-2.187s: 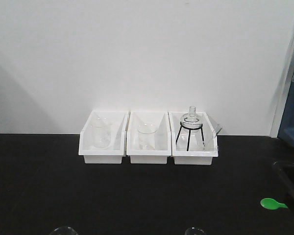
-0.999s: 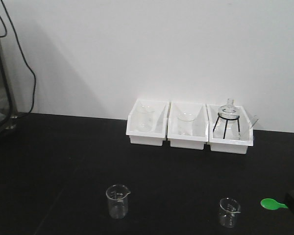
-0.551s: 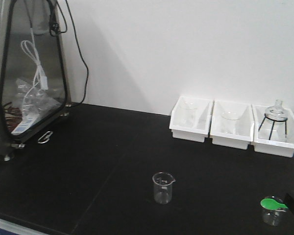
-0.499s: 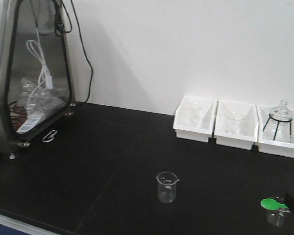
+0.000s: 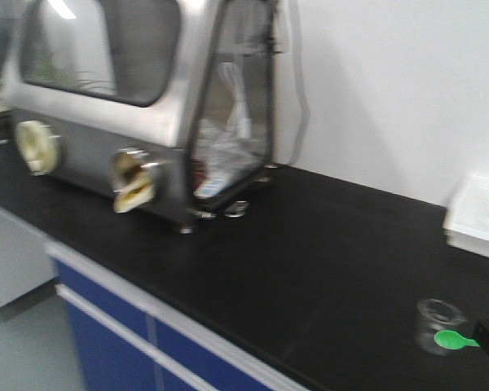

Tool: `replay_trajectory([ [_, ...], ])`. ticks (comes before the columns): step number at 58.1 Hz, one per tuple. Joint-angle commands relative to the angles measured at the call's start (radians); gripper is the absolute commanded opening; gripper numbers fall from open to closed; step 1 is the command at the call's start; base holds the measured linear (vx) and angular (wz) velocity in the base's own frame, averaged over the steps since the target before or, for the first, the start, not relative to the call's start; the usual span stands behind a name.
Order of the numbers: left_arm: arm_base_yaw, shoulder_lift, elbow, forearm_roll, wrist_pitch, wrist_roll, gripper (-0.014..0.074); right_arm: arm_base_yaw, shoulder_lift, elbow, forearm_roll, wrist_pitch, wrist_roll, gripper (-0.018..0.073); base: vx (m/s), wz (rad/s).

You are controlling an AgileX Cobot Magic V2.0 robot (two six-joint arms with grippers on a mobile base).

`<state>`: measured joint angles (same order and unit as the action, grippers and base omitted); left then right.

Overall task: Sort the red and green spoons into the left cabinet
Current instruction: 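Hold both spoons and drive the base away from the bench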

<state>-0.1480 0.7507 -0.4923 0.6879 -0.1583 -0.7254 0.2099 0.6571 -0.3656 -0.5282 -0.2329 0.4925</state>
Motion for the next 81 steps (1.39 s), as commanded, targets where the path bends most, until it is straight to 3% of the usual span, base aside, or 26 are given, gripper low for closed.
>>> replay_trajectory([
  [1, -0.004, -0.003, -0.029, -0.008, -0.058, -0.005, -0.0003, 0.001, -0.003, -0.027, 0.004, -0.068, 0.002, -0.0004, -0.02, 0.87],
  [38, -0.004, -0.003, -0.029, -0.008, -0.058, -0.005, -0.0003, 0.001, -0.003, -0.027, 0.004, -0.067, 0.002, -0.0004, 0.11, 0.82],
  [81, -0.004, -0.003, -0.029, -0.008, -0.058, -0.005, -0.0003, 0.001, -0.003, -0.027, 0.004, -0.068, 0.002, -0.0004, 0.36, 0.47],
])
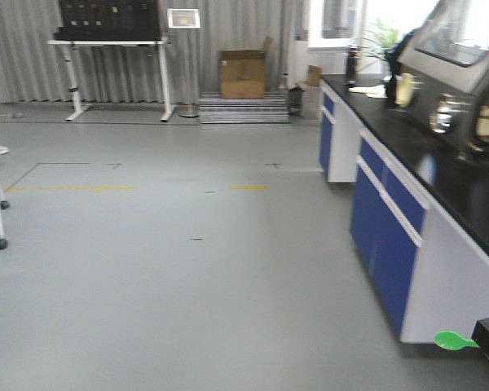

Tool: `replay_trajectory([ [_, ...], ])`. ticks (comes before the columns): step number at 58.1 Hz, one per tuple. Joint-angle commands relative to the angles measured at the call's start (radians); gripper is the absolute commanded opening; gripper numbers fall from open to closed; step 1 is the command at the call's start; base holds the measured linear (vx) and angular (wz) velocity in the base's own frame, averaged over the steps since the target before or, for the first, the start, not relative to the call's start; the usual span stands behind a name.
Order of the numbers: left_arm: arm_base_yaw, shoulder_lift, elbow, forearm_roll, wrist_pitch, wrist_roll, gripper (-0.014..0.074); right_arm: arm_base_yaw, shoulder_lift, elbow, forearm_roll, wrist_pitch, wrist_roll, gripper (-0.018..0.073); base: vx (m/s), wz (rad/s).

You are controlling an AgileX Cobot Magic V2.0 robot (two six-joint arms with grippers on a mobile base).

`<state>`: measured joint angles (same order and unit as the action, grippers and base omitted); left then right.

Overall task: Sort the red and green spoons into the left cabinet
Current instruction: 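Hold both spoons and drive the base away from the bench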

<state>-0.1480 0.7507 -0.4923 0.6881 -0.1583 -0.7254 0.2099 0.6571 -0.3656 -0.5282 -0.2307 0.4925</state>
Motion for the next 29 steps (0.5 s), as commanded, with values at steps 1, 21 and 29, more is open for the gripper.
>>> replay_trajectory([
  [1, -0.004, -0.003, -0.029, -0.008, -0.058, -0.005, -0.0003, 0.001, -0.003, -0.027, 0.004, -0.070, 0.002, -0.0004, 0.52, 0.44],
  [21, -0.004, -0.003, -0.029, -0.008, -0.058, -0.004, -0.0003, 0.001, -0.003, -0.027, 0.004, -0.070, 0.002, -0.0004, 0.55, 0.40],
  [29, -0.004, -0.003, -0.029, -0.008, -0.058, -0.004, -0.0003, 0.001, -0.003, -0.027, 0.004, -0.069, 0.002, -0.0004, 0.60, 0.26],
])
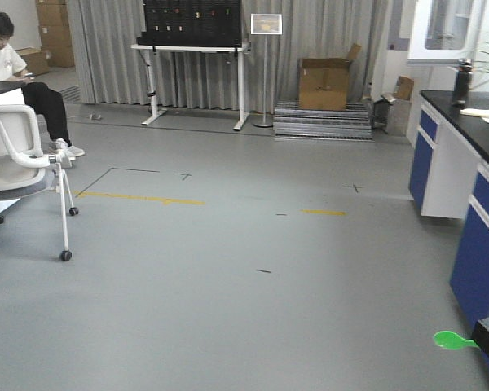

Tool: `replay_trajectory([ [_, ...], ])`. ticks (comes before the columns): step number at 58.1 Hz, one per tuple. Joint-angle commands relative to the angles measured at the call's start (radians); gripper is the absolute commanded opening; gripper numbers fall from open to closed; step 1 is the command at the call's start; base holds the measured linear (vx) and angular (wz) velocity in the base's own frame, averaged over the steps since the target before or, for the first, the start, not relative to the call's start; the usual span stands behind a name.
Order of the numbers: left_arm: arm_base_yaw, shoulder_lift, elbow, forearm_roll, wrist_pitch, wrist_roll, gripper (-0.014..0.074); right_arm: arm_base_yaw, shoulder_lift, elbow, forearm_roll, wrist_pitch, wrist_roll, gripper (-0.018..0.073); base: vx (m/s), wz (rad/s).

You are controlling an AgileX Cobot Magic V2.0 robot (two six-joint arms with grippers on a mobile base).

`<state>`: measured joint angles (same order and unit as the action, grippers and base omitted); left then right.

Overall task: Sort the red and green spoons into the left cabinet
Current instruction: 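Hold both spoons and drive the base away from the bench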

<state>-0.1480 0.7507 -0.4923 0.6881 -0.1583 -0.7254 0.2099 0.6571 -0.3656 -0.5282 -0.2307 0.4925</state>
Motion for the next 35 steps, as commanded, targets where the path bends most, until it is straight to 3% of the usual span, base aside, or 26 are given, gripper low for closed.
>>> replay_trajectory([
  [1, -0.004, -0.003, -0.029, -0.008, -0.058, -0.004, -0.0003, 0.001, -0.003, -0.027, 0.004, -0.069, 0.002, -0.0004, 0.62, 0.19],
  [35, -0.004, -0.003, -0.029, -0.008, -0.058, -0.004, -0.0003, 0.001, -0.003, -0.027, 0.004, -0.070, 0.002, -0.0004, 0.66, 0.03],
])
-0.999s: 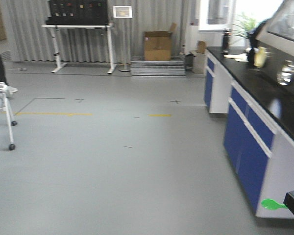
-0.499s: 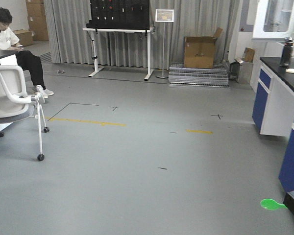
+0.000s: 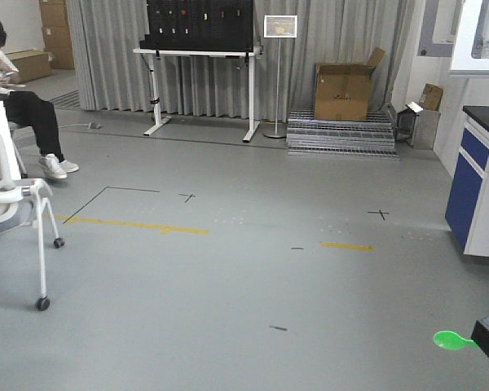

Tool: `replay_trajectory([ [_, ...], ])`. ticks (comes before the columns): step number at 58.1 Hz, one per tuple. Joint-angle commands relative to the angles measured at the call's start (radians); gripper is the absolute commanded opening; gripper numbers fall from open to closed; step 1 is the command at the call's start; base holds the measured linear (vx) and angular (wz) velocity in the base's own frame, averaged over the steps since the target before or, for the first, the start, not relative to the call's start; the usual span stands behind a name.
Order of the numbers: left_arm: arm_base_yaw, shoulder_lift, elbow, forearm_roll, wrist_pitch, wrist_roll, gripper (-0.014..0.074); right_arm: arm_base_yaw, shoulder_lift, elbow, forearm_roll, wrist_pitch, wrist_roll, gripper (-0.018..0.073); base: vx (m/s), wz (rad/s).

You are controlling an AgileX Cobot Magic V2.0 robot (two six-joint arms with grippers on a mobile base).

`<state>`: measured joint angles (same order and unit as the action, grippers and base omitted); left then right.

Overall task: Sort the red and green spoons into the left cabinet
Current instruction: 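Hold both spoons and drive the base away from the bench, then hold both spoons and drive to the open cabinet with blue tray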

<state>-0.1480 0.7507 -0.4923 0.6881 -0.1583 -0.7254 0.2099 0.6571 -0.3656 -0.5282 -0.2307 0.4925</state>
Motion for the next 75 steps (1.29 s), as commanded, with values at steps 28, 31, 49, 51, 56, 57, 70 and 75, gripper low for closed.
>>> replay_trajectory([
  [28, -0.004, -0.003, -0.029, -0.008, -0.059, -0.004, -0.0003, 0.001, -0.003, -0.027, 0.004, -0.070, 0.002, -0.0004, 0.67, -0.03],
  [31, -0.004, -0.003, -0.029, -0.008, -0.059, -0.004, -0.0003, 0.001, -0.003, -0.027, 0.004, -0.070, 0.002, -0.0004, 0.70, 0.02],
  [49, -0.004, -0.003, -0.029, -0.008, -0.058, -0.004, -0.0003, 0.001, -0.003, -0.027, 0.004, -0.070, 0.002, -0.0004, 0.71, 0.00],
  [51, -0.004, -0.003, -0.029, -0.008, -0.058, -0.004, -0.0003, 0.001, -0.003, -0.027, 0.004, -0.070, 0.002, -0.0004, 0.72, -0.04],
  [56, -0.004, -0.003, -0.029, -0.008, -0.058, -0.004, -0.0003, 0.001, -0.003, -0.027, 0.004, -0.070, 0.002, -0.0004, 0.73, -0.06],
  [57, -0.004, -0.003, -0.029, -0.008, -0.058, -0.004, -0.0003, 0.001, -0.003, -0.027, 0.004, -0.070, 0.002, -0.0004, 0.74, -0.09],
  [70, -0.004, -0.003, -0.029, -0.008, -0.058, -0.004, -0.0003, 0.001, -0.003, -0.027, 0.004, -0.071, 0.002, -0.0004, 0.73, -0.12],
  [75, -0.004, -0.003, -0.029, -0.008, -0.057, -0.004, -0.0003, 0.001, -0.003, -0.027, 0.004, -0.070, 0.002, -0.0004, 0.71, -0.12],
])
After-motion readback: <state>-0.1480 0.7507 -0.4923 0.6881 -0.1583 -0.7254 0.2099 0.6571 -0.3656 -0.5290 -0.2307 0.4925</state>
